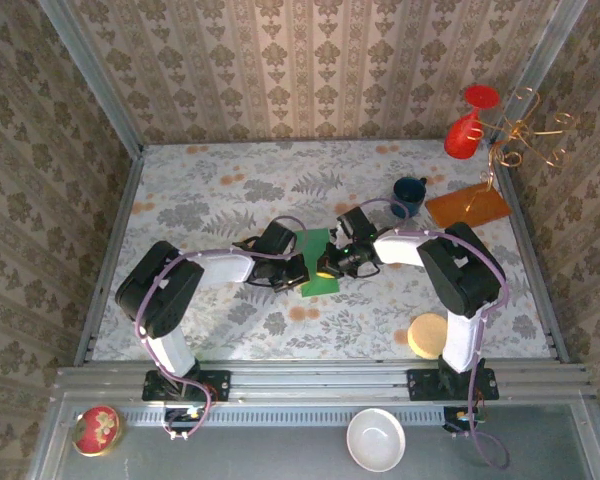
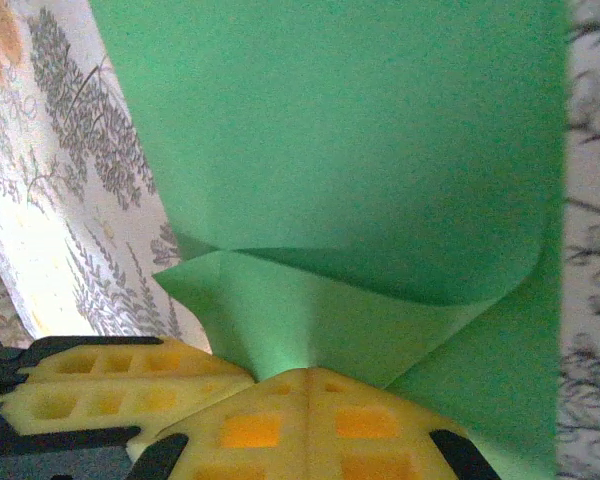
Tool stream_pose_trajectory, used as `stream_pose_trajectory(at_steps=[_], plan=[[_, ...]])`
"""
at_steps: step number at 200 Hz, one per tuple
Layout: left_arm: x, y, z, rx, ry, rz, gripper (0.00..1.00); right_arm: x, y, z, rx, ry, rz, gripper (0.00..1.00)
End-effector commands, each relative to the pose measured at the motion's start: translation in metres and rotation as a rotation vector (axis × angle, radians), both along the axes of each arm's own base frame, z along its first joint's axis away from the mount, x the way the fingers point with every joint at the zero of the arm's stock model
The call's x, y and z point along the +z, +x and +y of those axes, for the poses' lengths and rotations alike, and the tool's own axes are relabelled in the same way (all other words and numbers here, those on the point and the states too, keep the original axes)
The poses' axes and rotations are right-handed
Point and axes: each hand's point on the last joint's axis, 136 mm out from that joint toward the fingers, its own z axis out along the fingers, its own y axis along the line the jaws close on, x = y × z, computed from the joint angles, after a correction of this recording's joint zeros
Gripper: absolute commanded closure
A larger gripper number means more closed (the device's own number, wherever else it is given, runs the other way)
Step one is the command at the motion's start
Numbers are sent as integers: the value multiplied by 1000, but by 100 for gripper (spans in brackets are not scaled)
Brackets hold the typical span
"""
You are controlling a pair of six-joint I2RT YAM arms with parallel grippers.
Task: Fold a paper plane with a square sheet of paper (pick it up from the middle)
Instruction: Fold the triangle a second time at the center of the table.
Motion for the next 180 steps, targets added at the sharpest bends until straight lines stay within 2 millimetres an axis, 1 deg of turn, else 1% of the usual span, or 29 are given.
stream_pose_trajectory(at_steps=[1, 11, 32, 46, 54, 66, 77, 96, 113, 132, 162, 174, 180], plan=[[-36, -22, 32, 29, 144, 126, 94, -15, 7, -25, -98, -51, 24, 94], [-37, -23, 33, 31, 147, 131, 94, -17, 8, -33, -126, -61, 28, 94], [-39, -24, 34, 33, 151, 136, 94, -14, 15, -47, -174, -84, 9, 94], [-38, -23, 34, 32, 147, 136, 94, -7, 20, -52, -186, -91, -22, 94], [-38, -23, 34, 30, 146, 136, 94, 1, 23, -53, -185, -94, -51, 94], [-37, -22, 32, 27, 141, 132, 94, 14, 27, -49, -171, -78, -95, 94], [-35, -22, 31, 24, 138, 129, 94, 24, 27, -41, -141, -62, -132, 94], [-34, -20, 31, 24, 137, 128, 94, 31, 22, -24, -72, -47, -149, 94], [-35, -20, 30, 21, 136, 127, 94, 26, 15, -7, -20, -36, -135, 94], [-35, -20, 30, 21, 138, 129, 94, 15, 10, 4, 2, -36, -104, 94], [-37, -23, 33, 24, 152, 139, 94, 0, 11, 6, 12, -43, -71, 95], [-39, -24, 36, 33, 161, 151, 94, -6, 13, 2, 8, -49, -59, 95], [-40, -25, 38, 38, 164, 156, 94, -9, 15, -3, -6, -54, -53, 95]])
